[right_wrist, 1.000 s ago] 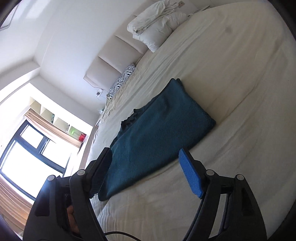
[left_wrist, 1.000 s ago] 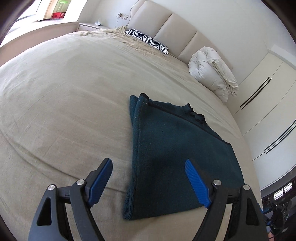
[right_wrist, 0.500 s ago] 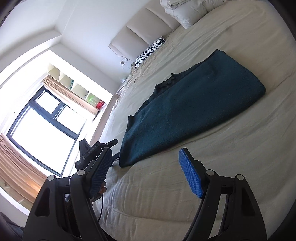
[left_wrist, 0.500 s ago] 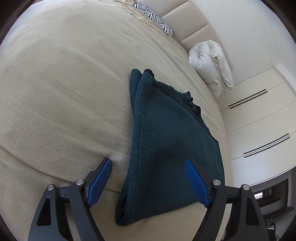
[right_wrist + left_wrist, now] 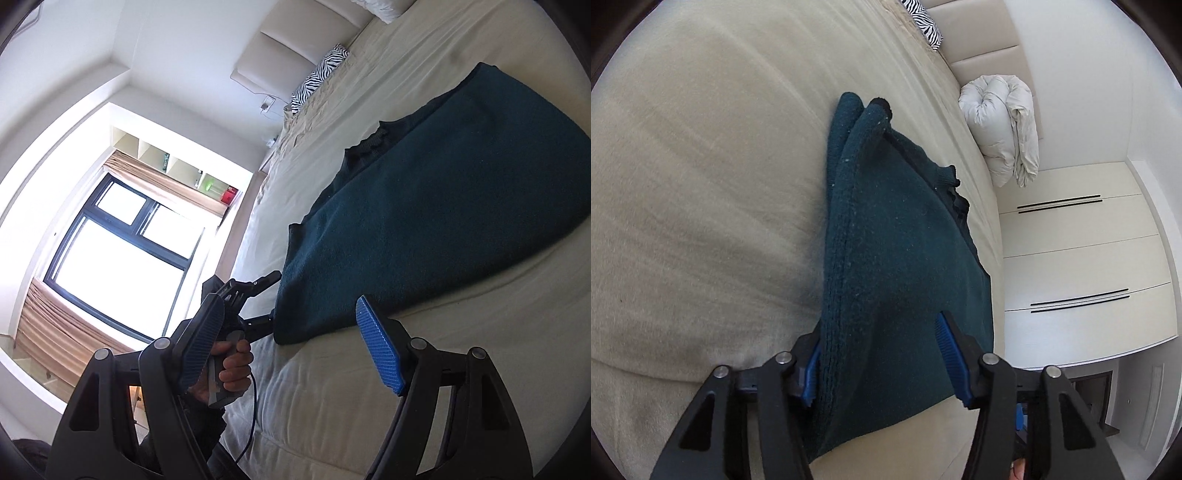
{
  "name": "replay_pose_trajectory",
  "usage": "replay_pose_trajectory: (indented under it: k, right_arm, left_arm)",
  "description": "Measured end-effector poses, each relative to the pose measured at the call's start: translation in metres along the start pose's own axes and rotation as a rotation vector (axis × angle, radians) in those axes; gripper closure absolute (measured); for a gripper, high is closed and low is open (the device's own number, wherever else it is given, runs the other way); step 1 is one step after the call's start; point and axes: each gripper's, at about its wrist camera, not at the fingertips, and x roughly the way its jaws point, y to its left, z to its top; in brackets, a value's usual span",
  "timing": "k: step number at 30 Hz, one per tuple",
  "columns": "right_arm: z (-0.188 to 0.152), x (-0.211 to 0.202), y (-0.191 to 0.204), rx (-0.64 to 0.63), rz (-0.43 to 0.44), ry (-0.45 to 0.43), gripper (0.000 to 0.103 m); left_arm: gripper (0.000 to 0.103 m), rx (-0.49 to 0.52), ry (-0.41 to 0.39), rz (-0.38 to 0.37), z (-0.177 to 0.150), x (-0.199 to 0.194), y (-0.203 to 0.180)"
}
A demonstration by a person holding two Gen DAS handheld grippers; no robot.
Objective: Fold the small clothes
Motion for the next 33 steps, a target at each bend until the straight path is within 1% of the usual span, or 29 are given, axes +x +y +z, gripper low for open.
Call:
replay_pose_trajectory:
  k: [2, 3, 4, 9, 10, 13, 16, 18, 19, 21, 24, 26, 29, 33]
  right_arm:
    - [0.012, 0.023, 0.002, 0.009, 0.005, 0.040, 0.029]
    - [0.018, 0.035, 0.002, 0.010, -0.001, 0.057, 0.029]
    - [0.026, 0.051, 0.002, 0.009, -0.006, 0.079, 0.029]
    - [0.054, 0.116, 0.001, 0.034, -0.008, 0.169, 0.029]
    - [0.059, 0.128, 0.001, 0.034, -0.021, 0.183, 0.029]
    - [0.070, 0.163, 0.002, 0.019, -0.016, 0.235, 0.029]
    - [0.077, 0.192, -0.010, 0.035, -0.052, 0.273, 0.029]
    - [0.078, 0.210, -0.027, 0.048, -0.107, 0.310, 0.030]
    - [0.077, 0.214, -0.035, 0.055, -0.086, 0.309, 0.030]
    - [0.076, 0.211, -0.042, 0.053, -0.035, 0.276, 0.030]
    - [0.076, 0.206, -0.042, 0.041, -0.010, 0.276, 0.031]
    - [0.080, 0.198, -0.046, 0.089, -0.003, 0.280, 0.030]
    - [0.092, 0.177, -0.050, 0.132, 0.048, 0.253, 0.030]
    - [0.115, 0.135, -0.064, 0.196, 0.135, 0.191, 0.030]
  left_arm:
    - [0.087, -0.015, 0.011, 0.018, -0.001, 0.004, 0.004]
    - [0.088, -0.031, 0.007, 0.010, -0.001, 0.004, 0.007]
    - [0.087, -0.044, 0.002, -0.007, -0.002, 0.003, 0.010]
    - [0.088, -0.053, -0.027, -0.053, -0.006, -0.007, 0.014]
    - [0.088, -0.058, -0.032, -0.065, -0.006, -0.010, 0.015]
    - [0.089, -0.062, -0.035, -0.083, -0.006, -0.013, 0.018]
    - [0.089, -0.063, -0.035, -0.077, -0.006, -0.013, 0.021]
    - [0.089, -0.071, -0.036, -0.082, -0.005, -0.012, 0.020]
    - [0.089, -0.071, -0.038, -0.083, -0.006, -0.012, 0.020]
    - [0.089, -0.068, -0.039, -0.082, -0.004, -0.010, 0.015]
    - [0.089, -0.059, -0.044, -0.081, -0.002, -0.010, 0.003]
    - [0.089, -0.036, -0.051, -0.081, -0.002, -0.014, -0.011]
    - [0.089, 0.023, -0.053, -0.074, -0.001, -0.014, -0.044]
    - [0.089, 0.141, -0.035, -0.069, -0.004, 0.004, -0.108]
